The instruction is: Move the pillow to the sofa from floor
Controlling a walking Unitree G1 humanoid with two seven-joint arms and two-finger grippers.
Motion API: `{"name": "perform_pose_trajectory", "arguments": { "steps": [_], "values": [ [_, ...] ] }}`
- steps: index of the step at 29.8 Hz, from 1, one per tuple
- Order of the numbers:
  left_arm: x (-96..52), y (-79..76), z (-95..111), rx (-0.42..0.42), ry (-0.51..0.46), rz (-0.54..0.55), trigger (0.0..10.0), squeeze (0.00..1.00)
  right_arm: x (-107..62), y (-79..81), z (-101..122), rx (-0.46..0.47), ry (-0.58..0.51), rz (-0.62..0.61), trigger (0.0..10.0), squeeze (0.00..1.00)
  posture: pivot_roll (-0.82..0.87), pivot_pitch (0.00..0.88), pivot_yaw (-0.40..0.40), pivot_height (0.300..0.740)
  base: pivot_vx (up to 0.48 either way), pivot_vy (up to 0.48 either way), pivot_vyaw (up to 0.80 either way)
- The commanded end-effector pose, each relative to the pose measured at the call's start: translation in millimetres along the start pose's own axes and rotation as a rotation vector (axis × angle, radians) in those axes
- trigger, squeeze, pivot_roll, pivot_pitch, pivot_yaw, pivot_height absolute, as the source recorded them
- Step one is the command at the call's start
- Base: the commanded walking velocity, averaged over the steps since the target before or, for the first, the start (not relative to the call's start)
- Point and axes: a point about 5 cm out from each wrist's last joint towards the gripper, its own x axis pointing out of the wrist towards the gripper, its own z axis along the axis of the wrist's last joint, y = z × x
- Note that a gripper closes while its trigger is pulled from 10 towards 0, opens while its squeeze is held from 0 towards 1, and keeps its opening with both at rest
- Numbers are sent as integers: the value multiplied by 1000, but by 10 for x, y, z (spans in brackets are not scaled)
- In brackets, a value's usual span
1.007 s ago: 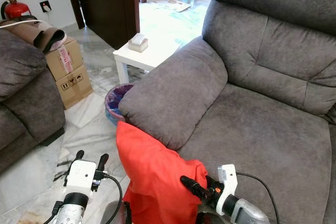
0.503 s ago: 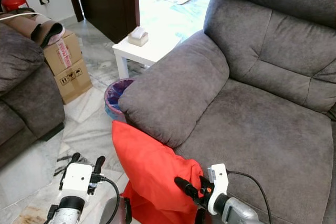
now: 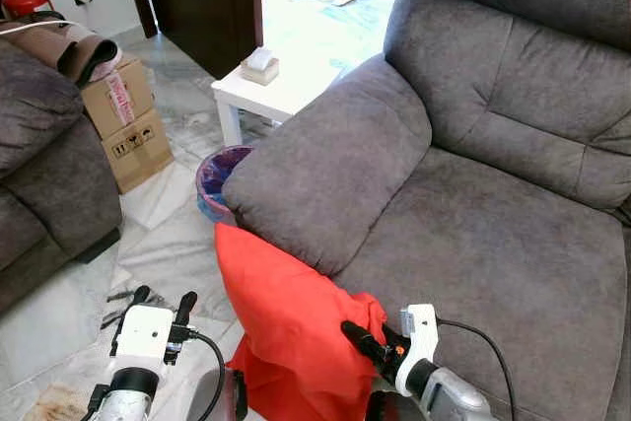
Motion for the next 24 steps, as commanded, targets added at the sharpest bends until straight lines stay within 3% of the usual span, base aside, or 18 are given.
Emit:
{"name": "perform_pose_trajectory", "arguments": {
  "steps": [1, 13, 24],
  "values": [
    [-23, -11, -23, -13, 21, 2, 10000, 0, -56, -65, -72, 0, 35, -43, 0, 0, 173, 187, -64, 589, 0, 0, 0],
    [-35, -38, -36, -21, 27, -7, 10000, 0, -63, -81, -62, -11, 31, -56, 0, 0, 151, 193, -55, 589, 0, 0, 0],
    [43, -128, -18, -35, 20, -47, 10000, 0, -162, -169, -76, -1, -4, -97, 0, 0, 111, 191, -38, 589, 0, 0, 0]
  ]
}}
